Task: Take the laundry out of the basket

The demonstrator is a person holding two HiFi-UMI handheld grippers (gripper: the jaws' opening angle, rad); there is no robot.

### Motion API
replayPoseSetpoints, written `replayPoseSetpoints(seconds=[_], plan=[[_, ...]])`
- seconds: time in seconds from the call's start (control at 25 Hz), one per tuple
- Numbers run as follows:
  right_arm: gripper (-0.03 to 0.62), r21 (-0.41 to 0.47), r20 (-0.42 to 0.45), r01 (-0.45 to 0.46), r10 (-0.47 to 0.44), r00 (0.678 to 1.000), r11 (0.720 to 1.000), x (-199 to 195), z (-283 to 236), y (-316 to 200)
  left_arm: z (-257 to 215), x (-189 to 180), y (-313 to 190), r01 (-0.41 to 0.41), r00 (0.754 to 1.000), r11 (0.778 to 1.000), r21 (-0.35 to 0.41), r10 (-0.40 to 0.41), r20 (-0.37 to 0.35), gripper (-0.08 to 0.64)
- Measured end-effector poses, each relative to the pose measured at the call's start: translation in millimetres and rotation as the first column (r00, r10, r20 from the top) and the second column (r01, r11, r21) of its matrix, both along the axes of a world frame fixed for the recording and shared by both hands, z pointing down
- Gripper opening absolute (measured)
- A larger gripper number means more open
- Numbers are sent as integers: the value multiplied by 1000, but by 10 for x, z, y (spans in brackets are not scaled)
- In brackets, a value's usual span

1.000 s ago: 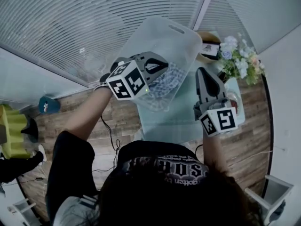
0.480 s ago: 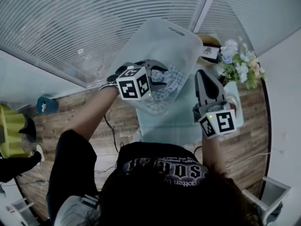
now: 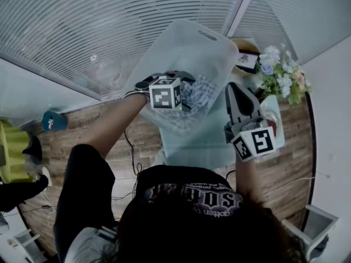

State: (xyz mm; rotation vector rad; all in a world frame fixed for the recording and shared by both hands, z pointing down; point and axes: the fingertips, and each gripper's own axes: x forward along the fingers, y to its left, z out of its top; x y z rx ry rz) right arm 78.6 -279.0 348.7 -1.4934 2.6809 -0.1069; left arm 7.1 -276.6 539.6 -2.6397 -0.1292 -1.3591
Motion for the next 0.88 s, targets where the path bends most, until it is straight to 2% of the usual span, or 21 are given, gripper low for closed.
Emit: replayPoseSetpoints(seconds=[0.12, 0.28, 0.52, 0.64, 0.88], plan=[[31, -6, 0, 10, -10, 1000, 1000, -8, 17, 10, 230, -26, -26, -33, 998, 999, 9, 32, 57, 427], [31, -7, 2, 4, -4, 1000, 1000, 13, 21, 17, 337, -129, 46, -62, 985, 998, -33, 67, 157, 445], [31, -6, -1, 3, -3, 1000, 1000, 5, 27, 27, 526, -155, 71, -75, 968, 995, -68, 89, 233, 523], [31, -5, 0, 1, -1, 1000, 1000, 26, 35, 29, 617, -169, 57, -87, 960, 995, -52, 97, 262, 532], [31, -11, 3, -6, 6, 1000, 1000, 68, 54, 34, 816, -245, 87, -44, 948, 995, -92, 71, 310, 534]])
